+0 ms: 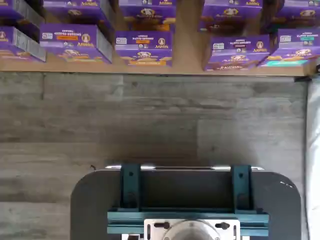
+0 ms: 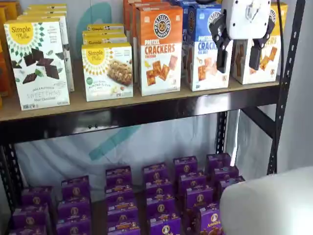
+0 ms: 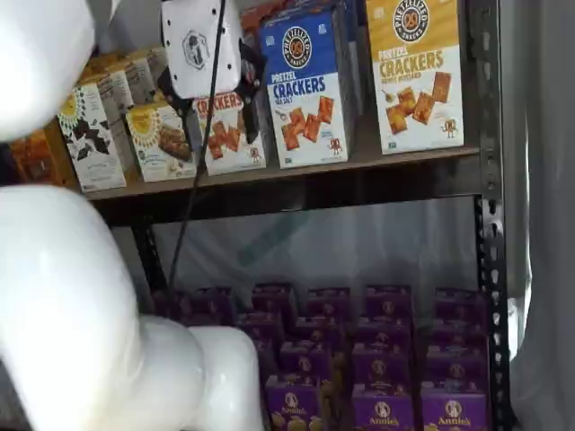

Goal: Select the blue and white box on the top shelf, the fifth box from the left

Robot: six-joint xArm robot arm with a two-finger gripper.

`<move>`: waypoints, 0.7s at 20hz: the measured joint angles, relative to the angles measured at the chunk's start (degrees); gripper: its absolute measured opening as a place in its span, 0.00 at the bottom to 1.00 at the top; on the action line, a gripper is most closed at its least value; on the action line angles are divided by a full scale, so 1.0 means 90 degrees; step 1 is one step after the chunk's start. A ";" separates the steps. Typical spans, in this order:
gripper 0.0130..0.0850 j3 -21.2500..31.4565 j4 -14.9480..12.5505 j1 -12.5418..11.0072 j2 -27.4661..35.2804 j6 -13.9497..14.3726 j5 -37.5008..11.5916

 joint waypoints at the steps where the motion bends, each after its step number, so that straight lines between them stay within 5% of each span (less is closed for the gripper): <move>1: 1.00 0.0047 0.0196 -0.0184 -0.0048 -0.0095 -0.0069; 4: 1.00 0.0096 0.0473 -0.0424 -0.0099 -0.0234 -0.0155; 14: 1.00 0.0110 0.0215 -0.0279 -0.0024 -0.0214 -0.0514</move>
